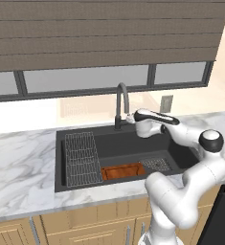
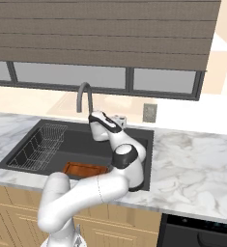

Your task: Turn on the sink faucet with hot water and rinse the cutting board for ten seconds, then turn off the faucet. Push the cutting board to reach the water if necessary.

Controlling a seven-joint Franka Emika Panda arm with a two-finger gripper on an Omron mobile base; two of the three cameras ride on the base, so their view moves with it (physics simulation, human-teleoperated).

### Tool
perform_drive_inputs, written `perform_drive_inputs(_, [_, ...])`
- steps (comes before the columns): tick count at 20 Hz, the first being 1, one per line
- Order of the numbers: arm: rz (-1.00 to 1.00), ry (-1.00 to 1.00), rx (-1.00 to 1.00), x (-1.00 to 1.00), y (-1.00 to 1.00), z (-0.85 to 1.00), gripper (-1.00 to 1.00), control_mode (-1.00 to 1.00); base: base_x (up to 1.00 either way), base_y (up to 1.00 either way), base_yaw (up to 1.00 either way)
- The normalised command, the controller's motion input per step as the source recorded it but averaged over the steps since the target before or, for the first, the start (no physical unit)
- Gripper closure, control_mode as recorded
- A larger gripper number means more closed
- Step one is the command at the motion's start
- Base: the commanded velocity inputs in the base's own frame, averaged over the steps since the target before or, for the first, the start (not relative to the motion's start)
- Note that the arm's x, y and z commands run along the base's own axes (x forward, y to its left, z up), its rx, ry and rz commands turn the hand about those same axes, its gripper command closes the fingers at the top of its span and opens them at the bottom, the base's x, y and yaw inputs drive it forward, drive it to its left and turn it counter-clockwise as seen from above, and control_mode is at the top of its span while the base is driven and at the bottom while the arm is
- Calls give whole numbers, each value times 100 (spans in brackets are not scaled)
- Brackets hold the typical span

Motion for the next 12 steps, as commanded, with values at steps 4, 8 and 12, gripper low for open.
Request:
perform_drive_inputs(4, [-3,3,0,-44,-47,0,-100,-100,0,0,0])
perform_drive_inputs(8, [-3,3,0,-31,-68,0,-100,-100,0,0,0])
perform_drive_inputs(12, [-4,3,0,-28,-79,0,-100,-100,0,0,0])
